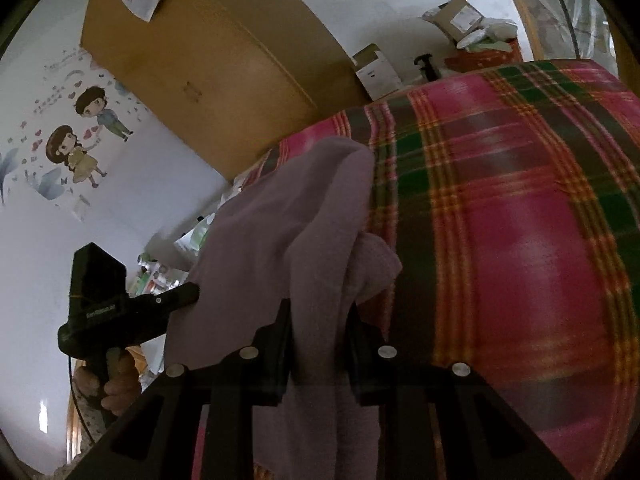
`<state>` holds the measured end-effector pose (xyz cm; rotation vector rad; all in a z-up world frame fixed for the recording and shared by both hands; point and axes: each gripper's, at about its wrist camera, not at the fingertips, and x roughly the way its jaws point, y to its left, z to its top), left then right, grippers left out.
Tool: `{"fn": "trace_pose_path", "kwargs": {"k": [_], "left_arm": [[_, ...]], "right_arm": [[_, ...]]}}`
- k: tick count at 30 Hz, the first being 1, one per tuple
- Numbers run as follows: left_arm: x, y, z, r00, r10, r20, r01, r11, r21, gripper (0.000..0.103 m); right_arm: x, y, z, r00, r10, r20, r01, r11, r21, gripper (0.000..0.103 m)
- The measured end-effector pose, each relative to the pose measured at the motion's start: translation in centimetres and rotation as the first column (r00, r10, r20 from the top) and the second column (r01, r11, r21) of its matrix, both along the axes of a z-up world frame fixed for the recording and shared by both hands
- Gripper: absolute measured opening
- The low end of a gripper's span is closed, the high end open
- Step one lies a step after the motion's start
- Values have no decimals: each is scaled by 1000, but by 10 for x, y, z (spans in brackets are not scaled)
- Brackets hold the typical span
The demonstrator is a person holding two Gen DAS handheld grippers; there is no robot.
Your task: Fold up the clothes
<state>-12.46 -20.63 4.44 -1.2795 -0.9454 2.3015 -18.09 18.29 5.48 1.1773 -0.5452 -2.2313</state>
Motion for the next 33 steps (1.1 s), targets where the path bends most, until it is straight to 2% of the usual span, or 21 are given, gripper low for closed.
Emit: {"fn": "trace_pose_path", "kwargs": {"k": [7,9,13,19,23,28,33], "left_arm": [[-26,-30,-7,999,34,-8,-35,999,-10,30],[-35,-35,-15,999,39,6,-39,999,-9,30],[-44,-38,-32,999,33,36,-33,999,-7,30],[-47,-38,-39,1000,16,22,-16,1000,8,32],[-35,-38,-42,999,42,20,-43,999,29,35],[-17,-26,-22,997,75,-24,-76,993,-88,35],[12,-8,0,992,89,-93,-108,968,-226,35]], "right_arm": [[-30,-30,-8,1000,11,-15,-10,1000,24,24],[-37,-34,-15,1000,12,4,-12,1000,19,24],[-47,-42,-35,1000,-1,29,-1,997,73,25],[-50,-45,-45,1000,-2,23,-1,994,112,32],[-48,-46,-45,1000,-14,28,10,992,129,37],[-36,-47,-32,1000,-18,3,17,978,208,37],[-14,-41,-20,998,-40,-41,48,973,227,38]]}}
